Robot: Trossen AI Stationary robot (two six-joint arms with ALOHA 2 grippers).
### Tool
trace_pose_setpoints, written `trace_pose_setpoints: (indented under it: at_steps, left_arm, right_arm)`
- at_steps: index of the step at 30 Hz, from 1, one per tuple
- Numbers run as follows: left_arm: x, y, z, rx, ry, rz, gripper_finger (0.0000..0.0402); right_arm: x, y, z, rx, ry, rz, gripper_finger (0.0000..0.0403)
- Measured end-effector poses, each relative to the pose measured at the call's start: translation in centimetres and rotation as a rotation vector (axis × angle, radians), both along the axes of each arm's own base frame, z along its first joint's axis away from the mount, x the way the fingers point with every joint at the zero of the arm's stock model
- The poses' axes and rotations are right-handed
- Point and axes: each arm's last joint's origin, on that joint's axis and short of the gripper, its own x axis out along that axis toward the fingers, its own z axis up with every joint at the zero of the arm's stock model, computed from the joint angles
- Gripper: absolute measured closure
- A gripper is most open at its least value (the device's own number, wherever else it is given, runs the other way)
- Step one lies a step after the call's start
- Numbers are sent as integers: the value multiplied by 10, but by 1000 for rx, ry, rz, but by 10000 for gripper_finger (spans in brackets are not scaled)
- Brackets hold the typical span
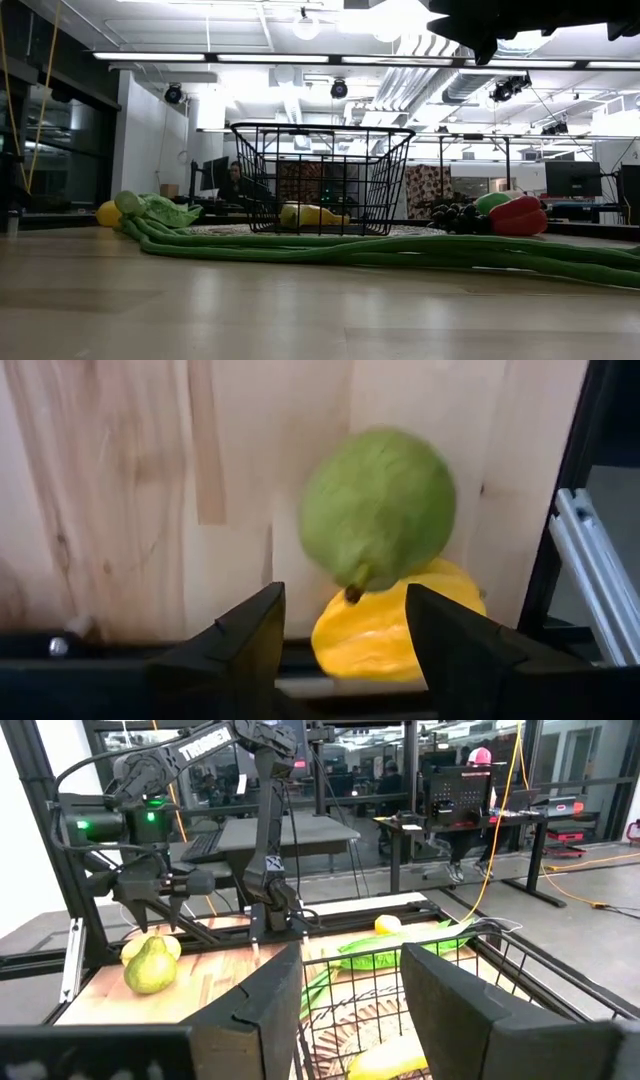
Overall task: Build produce basket
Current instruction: Put the green pear into the black mesh basket
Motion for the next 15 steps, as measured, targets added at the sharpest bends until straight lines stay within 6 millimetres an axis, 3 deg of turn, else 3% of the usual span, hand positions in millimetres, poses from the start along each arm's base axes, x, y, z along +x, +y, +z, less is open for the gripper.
trace_pose_setpoints:
  at_steps: [15]
  left_arm:
    - [2, -2, 0, -17, -25, -27, 260]
  right_arm:
    - [0, 0, 0, 0, 0, 0, 242]
